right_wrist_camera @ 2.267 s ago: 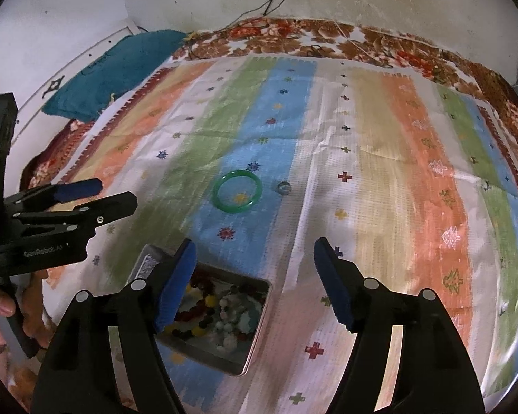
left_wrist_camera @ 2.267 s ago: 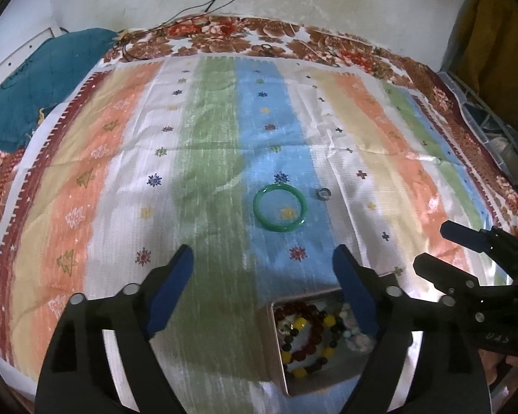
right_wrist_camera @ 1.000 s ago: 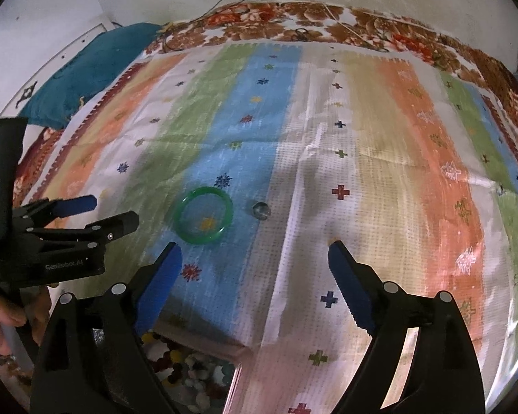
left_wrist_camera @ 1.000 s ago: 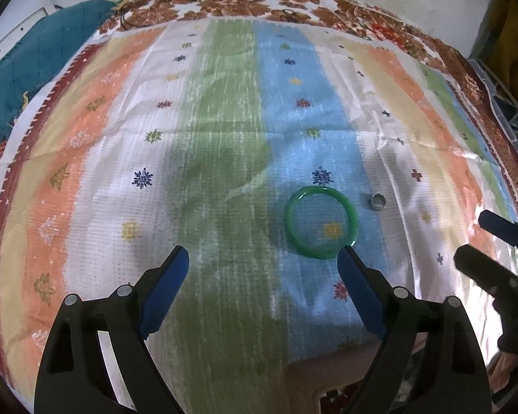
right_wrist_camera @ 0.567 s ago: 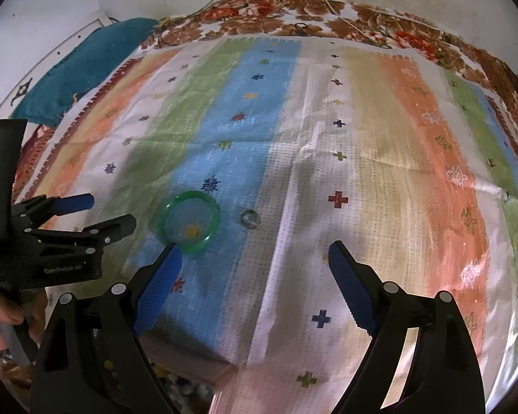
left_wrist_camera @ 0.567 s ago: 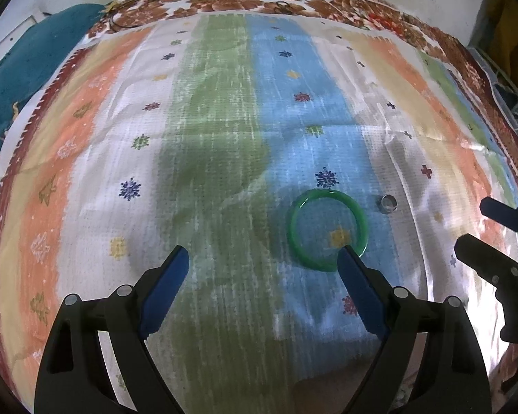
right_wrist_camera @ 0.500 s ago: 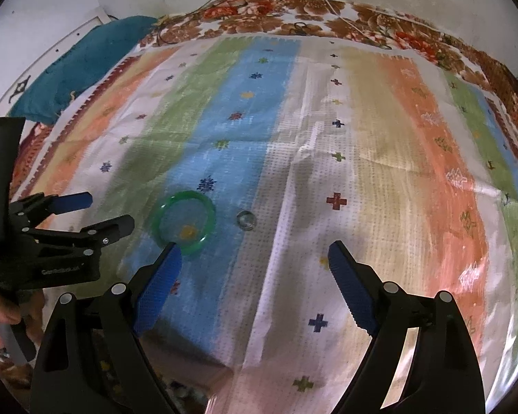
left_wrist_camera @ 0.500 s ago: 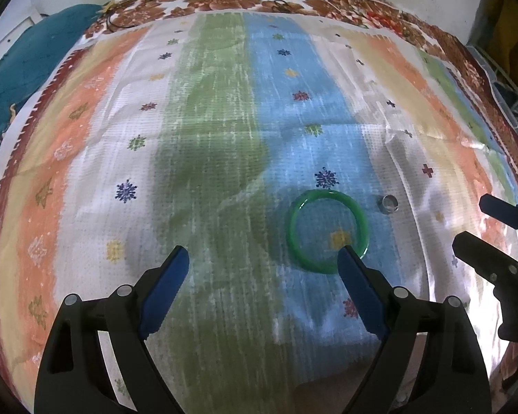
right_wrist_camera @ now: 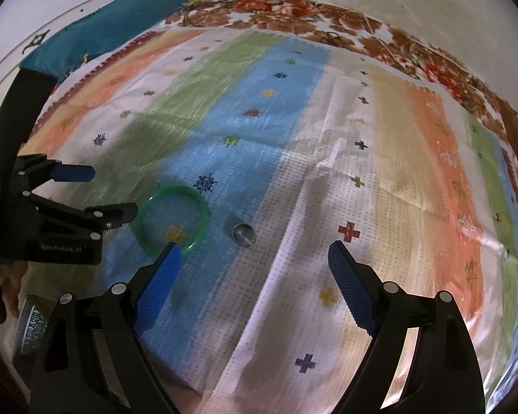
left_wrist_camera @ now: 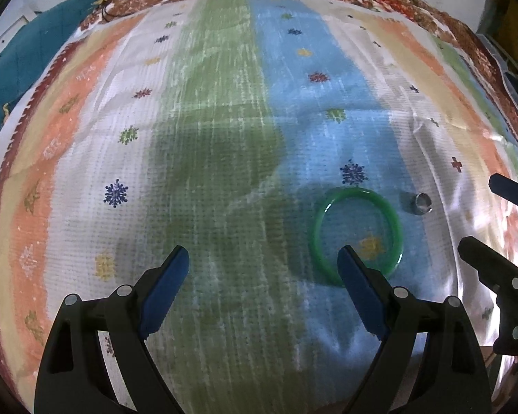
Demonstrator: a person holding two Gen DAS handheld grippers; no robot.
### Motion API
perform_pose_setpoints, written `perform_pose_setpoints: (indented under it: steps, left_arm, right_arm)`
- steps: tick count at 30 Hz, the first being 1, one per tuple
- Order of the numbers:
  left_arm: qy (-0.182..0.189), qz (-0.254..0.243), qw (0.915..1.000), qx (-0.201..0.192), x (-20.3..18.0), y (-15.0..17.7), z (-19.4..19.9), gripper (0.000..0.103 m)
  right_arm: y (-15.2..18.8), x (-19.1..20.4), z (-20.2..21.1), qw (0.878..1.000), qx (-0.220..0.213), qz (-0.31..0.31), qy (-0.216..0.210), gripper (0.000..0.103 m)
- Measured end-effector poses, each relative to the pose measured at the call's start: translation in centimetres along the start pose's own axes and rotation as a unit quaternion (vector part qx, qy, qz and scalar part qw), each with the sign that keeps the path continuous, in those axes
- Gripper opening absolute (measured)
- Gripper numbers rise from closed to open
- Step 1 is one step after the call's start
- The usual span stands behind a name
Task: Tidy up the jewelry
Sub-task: 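Move both tools back to the green bangle and the small silver ring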
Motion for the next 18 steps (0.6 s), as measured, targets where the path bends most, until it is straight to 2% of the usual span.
perform_pose_setpoints:
  steps: [10,11,12,13,16,18]
  left_arm:
    - [0.009,-0.011,0.9999,0.004,-0.7,-1.1,-0.8,0.085]
    - [0.008,-0.015,0.9998,0.005,-0.8,-1.2,-1.0,0.084]
    - [0.008,-0.019,0.9998,0.006,-1.0,-1.2,-1.1,0.082]
    - [0.008,-0.024,0.9997,0.007,-1.2,-1.3,-1.2,0.081]
    - [-0.007,-0.033,0.9994,0.009,-1.4,-1.4,-1.8,0.079]
    - [-0.015,-0.037,0.9992,0.007,-1.4,-1.4,-2.0,0.078]
  right_arm:
    - [-0.7,-0.4,-2.1,1.000,0.010,0.012,-0.012,0.086]
    - [-0.6,-0.3,-2.5,1.000,0.020,0.018,-0.013,0.082]
    - [-0.6,-0.2,-2.7,0.999,0.025,0.021,-0.015,0.073]
    - [-0.6,-0.2,-2.9,0.999,0.027,0.019,-0.018,0.070]
    - [-0.6,-0.4,-3.3,0.999,0.030,0.006,-0.041,0.070]
    - [-0.6,-0.5,-3.6,0.999,0.030,0.007,-0.040,0.070]
Point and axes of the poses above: each gripper's, at about its wrist camera, not at the fingertips, and z roughly against the way its jaws point, x to its left, y to its underside, the point moved 10 cm from there along -z, roughly the way its jaws point, and after that the axes turned 15 degrees about x, right-handed, at the moved point
